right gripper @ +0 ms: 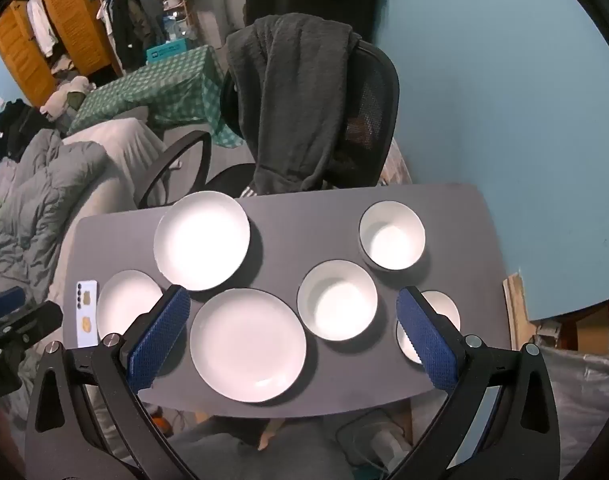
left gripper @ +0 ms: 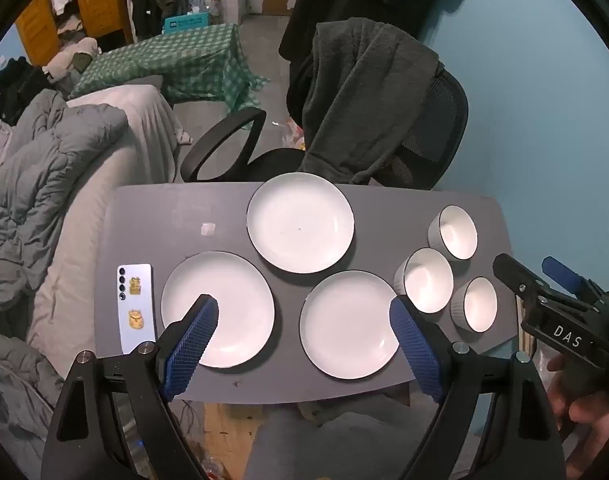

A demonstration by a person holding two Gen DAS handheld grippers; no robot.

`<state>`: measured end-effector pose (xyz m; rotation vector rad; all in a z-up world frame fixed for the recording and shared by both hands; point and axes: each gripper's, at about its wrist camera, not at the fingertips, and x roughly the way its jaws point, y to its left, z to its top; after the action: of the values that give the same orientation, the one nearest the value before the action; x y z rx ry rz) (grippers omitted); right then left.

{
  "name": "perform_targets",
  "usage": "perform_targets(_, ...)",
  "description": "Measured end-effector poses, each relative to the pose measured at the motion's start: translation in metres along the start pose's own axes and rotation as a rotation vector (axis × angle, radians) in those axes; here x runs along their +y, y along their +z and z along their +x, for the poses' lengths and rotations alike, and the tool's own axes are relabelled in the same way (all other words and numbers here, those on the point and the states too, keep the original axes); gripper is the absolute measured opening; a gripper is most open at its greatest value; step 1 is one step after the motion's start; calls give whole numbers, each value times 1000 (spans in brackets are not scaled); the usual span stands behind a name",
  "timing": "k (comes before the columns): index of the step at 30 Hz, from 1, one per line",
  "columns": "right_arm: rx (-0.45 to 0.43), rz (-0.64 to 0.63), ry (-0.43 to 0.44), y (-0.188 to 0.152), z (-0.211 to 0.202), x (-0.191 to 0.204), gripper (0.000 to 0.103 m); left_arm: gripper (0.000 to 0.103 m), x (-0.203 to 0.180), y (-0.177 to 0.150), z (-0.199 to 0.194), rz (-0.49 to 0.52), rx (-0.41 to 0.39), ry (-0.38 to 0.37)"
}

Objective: Organize plates and bowls

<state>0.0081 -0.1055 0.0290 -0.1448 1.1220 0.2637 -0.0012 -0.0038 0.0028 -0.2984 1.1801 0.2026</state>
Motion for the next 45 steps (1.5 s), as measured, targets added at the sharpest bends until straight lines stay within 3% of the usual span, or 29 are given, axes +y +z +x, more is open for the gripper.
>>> perform_targets(5,-7,-1,0,1,-1,0,101,89,3,10,4,-30,20,-70)
perform_targets(12,-7,-2,-2,0,3,-2,101,89,5,6,1,-43,-1,-97)
perform_targets(45,10,-9,14,0,11,4,101,89,6,6,-1,-28,-11,-108)
